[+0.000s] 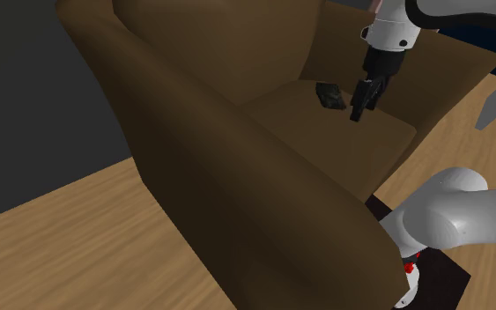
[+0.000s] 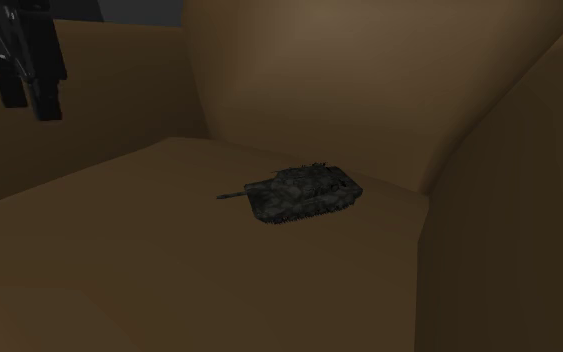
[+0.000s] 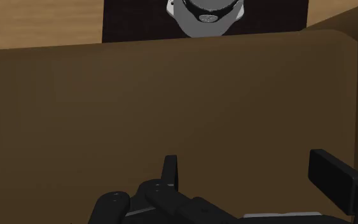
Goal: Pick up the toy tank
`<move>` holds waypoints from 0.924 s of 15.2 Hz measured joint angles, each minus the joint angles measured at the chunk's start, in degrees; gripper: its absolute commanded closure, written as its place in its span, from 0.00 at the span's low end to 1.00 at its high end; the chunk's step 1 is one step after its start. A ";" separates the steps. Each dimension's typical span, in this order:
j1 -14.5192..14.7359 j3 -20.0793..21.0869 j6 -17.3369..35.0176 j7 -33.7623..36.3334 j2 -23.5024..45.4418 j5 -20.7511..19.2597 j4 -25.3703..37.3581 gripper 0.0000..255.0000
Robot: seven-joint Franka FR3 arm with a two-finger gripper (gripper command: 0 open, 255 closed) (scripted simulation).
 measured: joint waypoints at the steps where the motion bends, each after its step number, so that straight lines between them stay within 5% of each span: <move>1: 0.00 0.00 0.00 0.00 0.00 0.00 0.00 0.00; 14: -8.21 -4.90 16.18 8.88 18.62 -2.52 8.03 0.00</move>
